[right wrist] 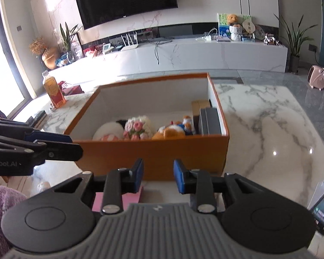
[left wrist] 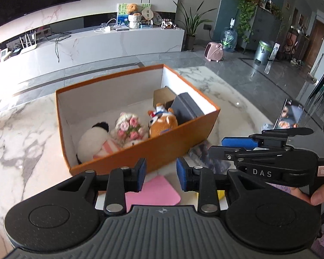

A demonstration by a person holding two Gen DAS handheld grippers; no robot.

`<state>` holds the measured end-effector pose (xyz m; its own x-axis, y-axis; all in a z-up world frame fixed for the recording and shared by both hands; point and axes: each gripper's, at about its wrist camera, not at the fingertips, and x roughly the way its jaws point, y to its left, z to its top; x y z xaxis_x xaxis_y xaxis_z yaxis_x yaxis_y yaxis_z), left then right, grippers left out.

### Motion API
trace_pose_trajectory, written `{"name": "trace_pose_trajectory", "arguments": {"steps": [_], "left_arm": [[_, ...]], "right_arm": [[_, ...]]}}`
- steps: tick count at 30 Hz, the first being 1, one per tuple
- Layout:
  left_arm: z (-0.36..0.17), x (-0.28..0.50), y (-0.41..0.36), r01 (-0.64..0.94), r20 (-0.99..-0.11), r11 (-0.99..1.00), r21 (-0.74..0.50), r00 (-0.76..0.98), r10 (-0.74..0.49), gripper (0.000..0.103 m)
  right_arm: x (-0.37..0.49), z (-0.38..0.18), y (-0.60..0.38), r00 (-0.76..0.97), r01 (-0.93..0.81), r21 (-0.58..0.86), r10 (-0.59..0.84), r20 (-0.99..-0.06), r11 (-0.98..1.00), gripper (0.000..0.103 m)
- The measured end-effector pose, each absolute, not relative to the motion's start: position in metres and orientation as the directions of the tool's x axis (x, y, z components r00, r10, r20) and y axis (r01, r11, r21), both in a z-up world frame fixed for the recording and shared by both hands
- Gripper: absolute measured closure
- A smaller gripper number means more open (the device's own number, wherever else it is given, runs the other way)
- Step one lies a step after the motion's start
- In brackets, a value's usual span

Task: Organize objects
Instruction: 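Grasp the pink wallet with the left gripper while the right moves to the photo card box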

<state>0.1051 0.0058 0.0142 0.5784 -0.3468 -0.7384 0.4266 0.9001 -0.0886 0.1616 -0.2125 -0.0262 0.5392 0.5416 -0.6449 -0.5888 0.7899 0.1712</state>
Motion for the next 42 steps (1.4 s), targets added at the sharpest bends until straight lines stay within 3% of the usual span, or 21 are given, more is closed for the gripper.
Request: {"name": "trace_pose_trajectory", "arguments": {"steps": [8, 20, 29, 32, 34, 35, 42], "left_arm": [[-0.040, 0.070, -0.015, 0.556, -0.796, 0.818, 0.147, 0.558, -0.236, 0.051], [-0.116, 0.058, -0.062, 0.689, -0.796, 0.532, 0.491, 0.604, -0.048, 0.038], [-0.132, 0.070, -0.061, 0.691, -0.804, 0.529, 0.493, 0.594, -0.028, 0.035], [-0.130, 0.076, -0.055, 0.690, -0.819, 0.568, 0.449, 0.572, -0.048, 0.037], [-0.124, 0.081, -0.053, 0.697, -0.837, 0.595, 0.401, 0.543, -0.072, 0.048], [-0.124, 0.081, -0.052, 0.695, -0.836, 0.600, 0.396, 0.543, -0.076, 0.048], [-0.117, 0.073, -0.061, 0.684, -0.794, 0.565, 0.462, 0.603, -0.080, 0.072]], "right_arm": [[0.147, -0.080, -0.230, 0.551, -0.524, 0.106, 0.431, -0.714, 0.845, 0.062], [0.167, -0.106, -0.231, 0.603, -0.484, 0.051, 0.375, -0.704, 0.874, 0.052], [0.175, -0.113, -0.228, 0.579, -0.483, 0.076, 0.384, -0.719, 0.872, 0.051], [0.175, -0.114, -0.226, 0.573, -0.487, 0.076, 0.384, -0.724, 0.870, 0.050], [0.175, -0.115, -0.226, 0.571, -0.487, 0.077, 0.384, -0.725, 0.870, 0.050], [0.175, -0.115, -0.225, 0.570, -0.487, 0.078, 0.384, -0.726, 0.870, 0.050], [0.175, -0.115, -0.227, 0.570, -0.486, 0.082, 0.387, -0.725, 0.870, 0.050]]}}
